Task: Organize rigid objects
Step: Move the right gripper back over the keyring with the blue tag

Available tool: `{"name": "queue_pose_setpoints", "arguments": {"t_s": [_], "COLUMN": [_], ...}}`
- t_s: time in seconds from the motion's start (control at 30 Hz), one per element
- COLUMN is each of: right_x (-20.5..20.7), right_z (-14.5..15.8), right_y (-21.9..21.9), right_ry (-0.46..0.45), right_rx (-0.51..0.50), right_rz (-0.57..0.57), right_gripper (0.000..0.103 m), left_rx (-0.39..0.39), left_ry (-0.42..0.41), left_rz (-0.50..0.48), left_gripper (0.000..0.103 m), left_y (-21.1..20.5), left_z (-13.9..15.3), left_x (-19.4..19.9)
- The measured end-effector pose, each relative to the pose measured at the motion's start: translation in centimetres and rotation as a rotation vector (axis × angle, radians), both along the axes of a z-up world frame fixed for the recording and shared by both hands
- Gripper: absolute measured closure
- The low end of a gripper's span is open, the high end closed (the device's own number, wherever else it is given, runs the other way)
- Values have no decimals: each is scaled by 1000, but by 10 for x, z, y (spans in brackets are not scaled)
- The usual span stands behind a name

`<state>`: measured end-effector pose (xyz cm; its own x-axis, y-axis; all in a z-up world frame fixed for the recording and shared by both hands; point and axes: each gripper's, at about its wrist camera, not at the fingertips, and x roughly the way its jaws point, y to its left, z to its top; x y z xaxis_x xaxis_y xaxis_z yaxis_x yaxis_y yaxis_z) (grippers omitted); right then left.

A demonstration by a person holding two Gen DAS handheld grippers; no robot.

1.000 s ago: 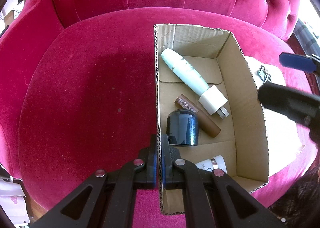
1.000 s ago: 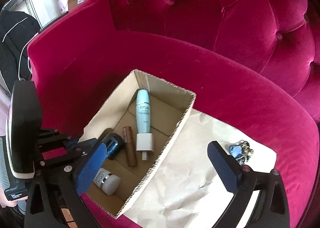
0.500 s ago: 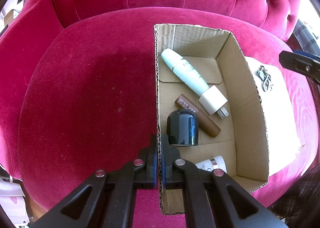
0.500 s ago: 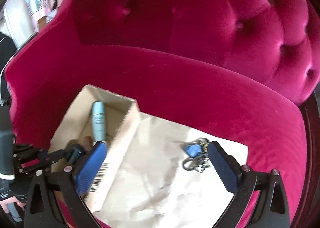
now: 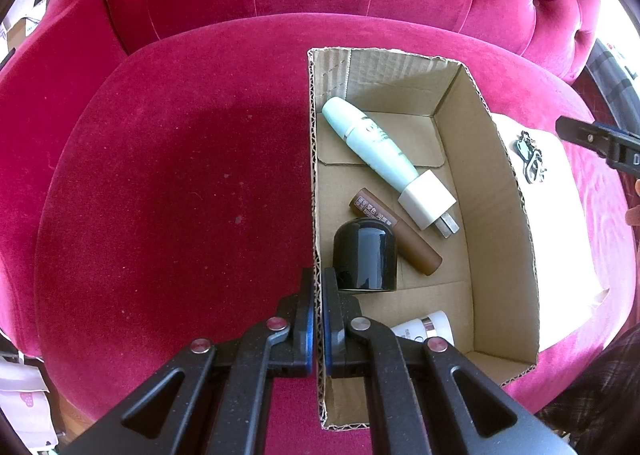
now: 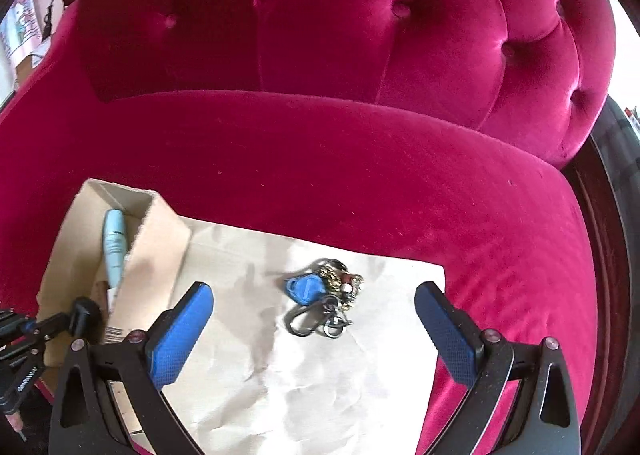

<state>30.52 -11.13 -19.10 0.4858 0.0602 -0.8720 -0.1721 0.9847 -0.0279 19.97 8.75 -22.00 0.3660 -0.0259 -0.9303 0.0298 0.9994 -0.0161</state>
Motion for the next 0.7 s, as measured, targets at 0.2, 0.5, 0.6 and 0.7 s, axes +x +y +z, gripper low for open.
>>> {"name": "queue_pose_setpoints", "arguments": {"t_s": [0.2, 0.5, 0.6, 0.7], "right_x": [5, 6, 4, 4], "right_z": [-17, -39, -46, -51], "right_y": [-16, -34, -36, -38], "right_ry": [40, 101, 114, 124], "right_rx": [3, -12, -21, -24], "right_rz": [-36, -51, -48, -47], "right_gripper": [0, 0, 0, 0], "left_rx": [-4, -6, -8, -8], "left_ry": [1, 3, 4, 4], "left_rz": [0, -1, -1, 0], "left_gripper": [100, 100, 100, 100], "left_y": [1, 2, 2, 2], "left_z": [-1, -4, -4, -3], "left_x": [0, 4, 4, 4]}}
